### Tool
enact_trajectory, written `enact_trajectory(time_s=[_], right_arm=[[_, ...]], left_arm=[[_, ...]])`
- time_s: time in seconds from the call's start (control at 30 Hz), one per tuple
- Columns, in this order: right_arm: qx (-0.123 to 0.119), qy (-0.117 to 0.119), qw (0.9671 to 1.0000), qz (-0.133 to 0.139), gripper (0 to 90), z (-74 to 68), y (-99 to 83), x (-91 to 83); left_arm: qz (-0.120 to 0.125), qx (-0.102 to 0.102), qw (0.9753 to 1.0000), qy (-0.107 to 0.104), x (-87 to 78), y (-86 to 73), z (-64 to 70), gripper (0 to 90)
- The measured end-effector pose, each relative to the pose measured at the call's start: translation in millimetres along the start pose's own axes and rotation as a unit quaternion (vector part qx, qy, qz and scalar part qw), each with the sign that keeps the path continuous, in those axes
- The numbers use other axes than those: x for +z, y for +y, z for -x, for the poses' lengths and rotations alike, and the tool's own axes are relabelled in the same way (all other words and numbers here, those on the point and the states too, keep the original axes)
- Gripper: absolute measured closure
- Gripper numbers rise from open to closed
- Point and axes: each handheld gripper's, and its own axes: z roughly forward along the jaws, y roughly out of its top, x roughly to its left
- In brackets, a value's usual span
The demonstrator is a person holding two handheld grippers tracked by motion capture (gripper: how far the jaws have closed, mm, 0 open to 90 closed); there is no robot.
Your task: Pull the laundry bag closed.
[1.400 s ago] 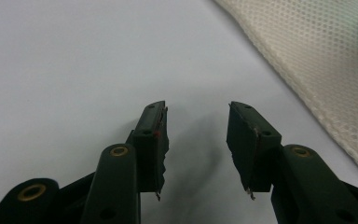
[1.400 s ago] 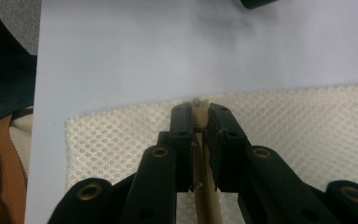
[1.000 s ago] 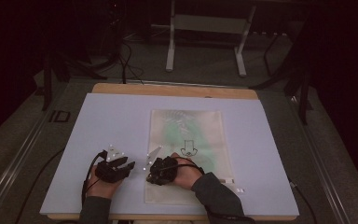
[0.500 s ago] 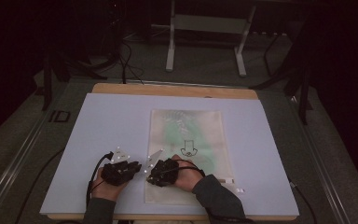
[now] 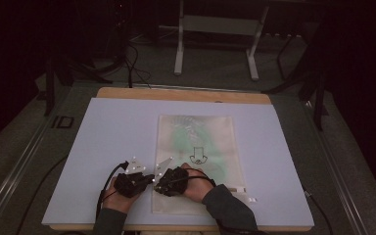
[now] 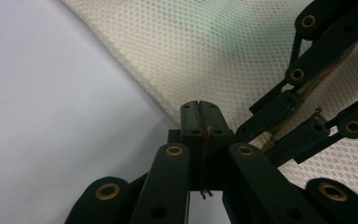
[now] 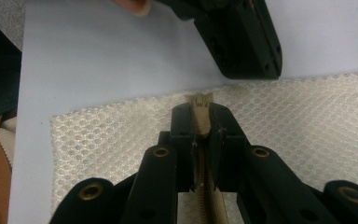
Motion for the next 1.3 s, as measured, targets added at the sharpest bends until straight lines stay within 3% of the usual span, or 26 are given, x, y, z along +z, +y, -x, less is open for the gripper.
enact_trajectory(time_s=[0.57,0.7,0.9,1.3], right_arm=[[-0.001,-0.004,1.0,0.006,81.7,-0.8,-1.5,0.2],[0.002,-0.003,1.0,0.005,81.7,-0.9,-1.8,-0.1],[0.005,0.0,0.9999,0.01,81.7,-0.5,-3.0,-0.2],[0.009,0.004,0.9998,0.02,82.2,1.1,-8.3,-2.2]], left_arm=[[-0.01,0.005,0.9999,-0.005,8.7,3.3,3.6,88.1],[-0.022,0.007,0.9997,-0.004,11.1,3.4,4.1,88.4],[-0.023,-0.016,0.9995,-0.017,11.6,2.3,0.0,89.0],[-0.027,-0.014,0.9995,-0.004,12.1,2.5,3.4,89.7]])
